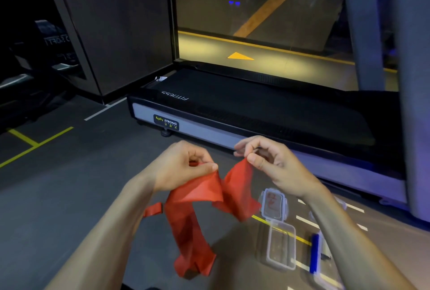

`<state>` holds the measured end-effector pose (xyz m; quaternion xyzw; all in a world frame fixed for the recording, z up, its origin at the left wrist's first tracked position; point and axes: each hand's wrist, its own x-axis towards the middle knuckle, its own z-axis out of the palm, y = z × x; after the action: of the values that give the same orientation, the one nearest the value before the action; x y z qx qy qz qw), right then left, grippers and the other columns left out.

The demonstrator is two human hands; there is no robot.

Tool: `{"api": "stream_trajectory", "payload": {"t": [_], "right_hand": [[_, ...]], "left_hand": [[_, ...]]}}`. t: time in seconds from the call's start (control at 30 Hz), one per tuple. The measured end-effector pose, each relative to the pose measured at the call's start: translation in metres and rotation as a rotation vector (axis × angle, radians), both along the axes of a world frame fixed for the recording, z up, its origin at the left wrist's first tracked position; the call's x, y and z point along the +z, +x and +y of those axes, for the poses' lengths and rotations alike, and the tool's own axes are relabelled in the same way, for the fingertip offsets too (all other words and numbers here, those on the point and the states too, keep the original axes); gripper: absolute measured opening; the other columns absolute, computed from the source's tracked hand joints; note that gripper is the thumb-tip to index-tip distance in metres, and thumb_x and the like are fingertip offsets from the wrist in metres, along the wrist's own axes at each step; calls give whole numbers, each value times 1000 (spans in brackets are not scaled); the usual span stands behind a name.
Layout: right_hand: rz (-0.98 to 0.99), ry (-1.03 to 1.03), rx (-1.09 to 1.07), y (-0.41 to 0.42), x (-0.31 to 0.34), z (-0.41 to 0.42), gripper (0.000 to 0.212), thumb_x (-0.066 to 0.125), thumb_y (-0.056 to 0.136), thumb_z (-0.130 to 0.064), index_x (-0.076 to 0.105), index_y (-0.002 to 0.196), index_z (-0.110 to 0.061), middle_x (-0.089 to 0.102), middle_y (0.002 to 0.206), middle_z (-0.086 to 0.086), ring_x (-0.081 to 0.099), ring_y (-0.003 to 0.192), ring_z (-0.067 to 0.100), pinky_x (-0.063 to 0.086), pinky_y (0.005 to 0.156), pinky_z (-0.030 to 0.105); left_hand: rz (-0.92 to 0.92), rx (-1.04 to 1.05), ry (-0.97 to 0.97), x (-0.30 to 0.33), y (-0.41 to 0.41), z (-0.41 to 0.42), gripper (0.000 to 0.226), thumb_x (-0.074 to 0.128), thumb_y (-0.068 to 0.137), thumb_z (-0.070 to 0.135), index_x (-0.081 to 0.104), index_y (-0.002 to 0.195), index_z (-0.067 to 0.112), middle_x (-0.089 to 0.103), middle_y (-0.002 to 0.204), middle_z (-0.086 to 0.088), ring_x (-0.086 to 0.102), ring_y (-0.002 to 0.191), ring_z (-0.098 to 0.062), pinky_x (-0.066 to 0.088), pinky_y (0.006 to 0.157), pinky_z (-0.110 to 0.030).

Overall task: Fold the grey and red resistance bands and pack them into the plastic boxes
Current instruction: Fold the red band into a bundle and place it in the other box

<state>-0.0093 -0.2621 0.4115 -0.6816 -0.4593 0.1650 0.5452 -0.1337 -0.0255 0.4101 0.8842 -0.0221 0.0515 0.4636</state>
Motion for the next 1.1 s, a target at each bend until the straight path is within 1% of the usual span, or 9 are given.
{"api": "stream_trajectory", "payload": {"t": [0.1, 0.23, 0.33, 0.4, 0.53, 0.63, 0.8, 0.97, 1.1], "right_hand": [[-14, 20, 56, -12, -1, 13, 6, 58, 102, -11, 62, 98, -7, 65, 132, 2, 64, 122, 24, 48, 105, 43], [-43, -21, 90, -25, -10, 28, 5, 58, 102, -13, 60, 98, -11, 63, 134, 2, 64, 116, 28, 49, 102, 43], [-25, -41, 100, -28, -11, 31, 7, 56, 104, -16, 58, 99, -11, 67, 123, 0, 63, 113, 13, 49, 96, 35], [-35, -66, 107, -29, -10, 30, 9, 55, 105, -19, 57, 100, -13, 65, 103, -4, 61, 95, 13, 48, 86, 37], [-136, -139, 132, -26, -3, 27, 11, 53, 106, -21, 56, 102, -11, 57, 91, 11, 52, 82, 31, 46, 77, 45], [-180, -170, 133, -25, 3, 25, 7, 54, 106, -18, 57, 101, -14, 58, 90, 5, 53, 81, 15, 47, 78, 35], [-228, -213, 89, -19, 7, 23, 12, 57, 104, -18, 57, 95, -25, 57, 85, -8, 53, 78, 11, 46, 75, 35], [-240, -212, 55, -17, 14, 21, 12, 60, 101, -14, 61, 93, -24, 61, 82, -5, 56, 76, 17, 48, 73, 38], [-286, -244, 45, -14, 21, 16, 14, 61, 100, -12, 62, 93, -23, 64, 83, -3, 57, 74, 18, 48, 72, 38]], "left_hand": [[-2, -48, 25, -2, 2, -6, 17, 73, 93, 29, 74, 77, 23, 73, 73, 1, 60, 67, -7, 52, 72, -32], [-50, -76, 96, 0, 1, -13, 26, 74, 92, 22, 64, 68, 22, 57, 61, 6, 45, 59, -3, 40, 61, -26], [-85, -56, 142, 4, -1, -17, 34, 71, 92, 16, 55, 63, 21, 50, 58, 4, 40, 58, -3, 37, 59, -24], [-106, -39, 184, 5, -2, -17, 35, 71, 93, 20, 54, 62, 23, 50, 58, 2, 38, 57, -4, 37, 58, -26], [-149, 12, 296, 5, -4, -17, 25, 72, 91, 30, 63, 69, 24, 56, 59, 2, 45, 54, -12, 42, 59, -28], [-182, 50, 314, 3, -5, -20, 24, 72, 91, 31, 63, 71, 24, 58, 61, 4, 49, 58, -17, 42, 59, -25], [-190, 91, 356, 1, -3, -19, 19, 69, 94, 37, 68, 80, 25, 66, 68, 12, 59, 64, -8, 46, 67, -23], [-118, 17, 202, 0, -2, -18, 15, 70, 95, 37, 74, 87, 25, 71, 75, 16, 65, 69, 0, 48, 70, -21], [139, -116, 53, -10, -1, -6, 21, 68, 96, 36, 73, 89, 16, 73, 83, -5, 62, 74, -10, 54, 79, -44]]}}
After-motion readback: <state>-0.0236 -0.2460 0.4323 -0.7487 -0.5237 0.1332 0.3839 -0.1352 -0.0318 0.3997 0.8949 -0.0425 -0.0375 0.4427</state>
